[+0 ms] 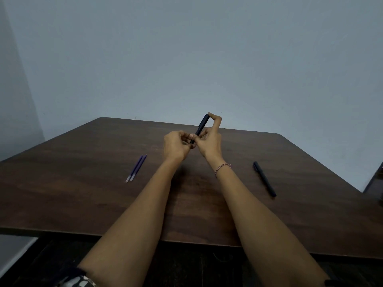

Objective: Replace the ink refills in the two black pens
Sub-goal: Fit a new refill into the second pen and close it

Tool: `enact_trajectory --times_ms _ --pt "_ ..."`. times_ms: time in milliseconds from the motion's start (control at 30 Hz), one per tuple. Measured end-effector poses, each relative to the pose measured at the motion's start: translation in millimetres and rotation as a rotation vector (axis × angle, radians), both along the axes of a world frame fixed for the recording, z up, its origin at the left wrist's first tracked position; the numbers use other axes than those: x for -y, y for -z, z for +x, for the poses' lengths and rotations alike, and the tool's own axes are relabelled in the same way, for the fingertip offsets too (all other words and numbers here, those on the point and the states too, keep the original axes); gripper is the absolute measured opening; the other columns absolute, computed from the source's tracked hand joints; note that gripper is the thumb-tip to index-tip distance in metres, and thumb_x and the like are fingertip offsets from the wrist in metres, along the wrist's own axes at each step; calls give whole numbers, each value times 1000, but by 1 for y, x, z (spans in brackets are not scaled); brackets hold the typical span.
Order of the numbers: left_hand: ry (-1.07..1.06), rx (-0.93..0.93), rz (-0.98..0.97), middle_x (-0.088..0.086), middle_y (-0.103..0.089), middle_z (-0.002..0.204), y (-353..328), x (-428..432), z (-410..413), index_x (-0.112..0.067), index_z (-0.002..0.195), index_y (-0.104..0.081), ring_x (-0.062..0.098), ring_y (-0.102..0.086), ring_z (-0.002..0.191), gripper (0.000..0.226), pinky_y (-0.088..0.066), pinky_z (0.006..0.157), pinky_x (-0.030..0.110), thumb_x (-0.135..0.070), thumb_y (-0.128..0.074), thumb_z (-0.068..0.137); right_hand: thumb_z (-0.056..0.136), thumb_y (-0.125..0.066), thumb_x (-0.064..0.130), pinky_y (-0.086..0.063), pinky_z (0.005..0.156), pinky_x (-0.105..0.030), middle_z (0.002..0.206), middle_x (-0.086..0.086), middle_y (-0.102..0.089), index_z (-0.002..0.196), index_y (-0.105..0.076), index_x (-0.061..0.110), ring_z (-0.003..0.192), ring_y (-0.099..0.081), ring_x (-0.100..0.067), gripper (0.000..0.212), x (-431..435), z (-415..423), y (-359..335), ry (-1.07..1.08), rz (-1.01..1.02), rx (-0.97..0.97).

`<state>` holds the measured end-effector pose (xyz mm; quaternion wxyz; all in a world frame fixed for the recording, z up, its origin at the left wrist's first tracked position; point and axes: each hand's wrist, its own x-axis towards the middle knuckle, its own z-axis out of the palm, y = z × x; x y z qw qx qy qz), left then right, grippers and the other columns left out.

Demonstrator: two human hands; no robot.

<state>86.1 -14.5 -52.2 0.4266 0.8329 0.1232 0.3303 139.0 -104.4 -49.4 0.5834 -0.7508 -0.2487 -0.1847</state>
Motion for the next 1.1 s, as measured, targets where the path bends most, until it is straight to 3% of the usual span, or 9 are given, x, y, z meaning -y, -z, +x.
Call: enact_trajectory --times_ms 267,400,600,667,733,867,933,1000,1100 --pt "23 45 -12 -3 -64 68 0 7 3 -9 83 -69 4 -60 59 16 -47 54 10 -9 -79 71 80 -71 5 -53 65 -36 71 -10 -53 132 -27 23 61 -52 -17 71 10 3 -5 -49 1 -23" --pt "67 28 -40 -2 -65 69 -2 12 5 -8 85 -69 12 -65 67 21 -55 68 24 -12 -81 69 78 -74 8 -54 62 -25 70 -7 -52 139 -29 24 64 -54 -17 78 24 10 -5 -87 5 -42" --pt "228 -98 12 -1 -65 91 -1 19 4 -8 115 -63 6 -61 75 47 -51 64 15 -9 -79 70 72 -79 7 -54 87 -41 90 -26 -62 139 -36 25 87 -65 -30 82 40 22 -6 -83 46 -176" --pt "314 -145 -13 2 -65 98 -3 21 1 -7 124 -57 11 -62 83 59 -55 77 23 -3 -78 69 73 -78 6 -53 90 -42 97 -30 -61 139 -37 25 95 -64 -35 80 46 27 -6 -81 64 -223" --pt "416 -177 -56 5 -63 99 -5 23 -2 -3 128 -53 15 -63 85 66 -54 86 33 6 -77 67 77 -75 6 -53 89 -40 89 -24 -58 135 -44 19 93 -63 -33 67 51 31 -6 -83 70 -255" --pt "551 -130 -182 6 -62 84 -5 32 -4 6 126 -50 8 -64 64 58 -58 68 24 18 -66 72 88 -61 6 -54 83 -34 71 -4 -48 122 -59 8 81 -59 -25 33 53 33 -7 -107 50 -247" --pt "541 -99 -224 7 -61 81 -5 35 -2 7 122 -53 5 -64 58 52 -58 65 22 15 -67 73 90 -59 7 -54 71 -28 68 -2 -51 122 -58 8 71 -59 -18 32 52 32 -7 -114 34 -248" --pt "515 -88 -151 6 -62 83 -5 37 -1 2 123 -56 11 -65 71 60 -56 76 26 8 -77 67 90 -58 6 -51 64 -23 69 -4 -55 124 -53 9 67 -60 -15 34 53 30 -8 -123 83 -270" --pt "472 -67 12 -3 -62 87 -4 40 -2 -11 126 -57 12 -62 81 75 -50 75 14 -7 -86 57 91 -57 2 -53 69 -23 76 -9 -57 129 -42 10 73 -62 -18 43 53 28 -10 -149 204 -325"
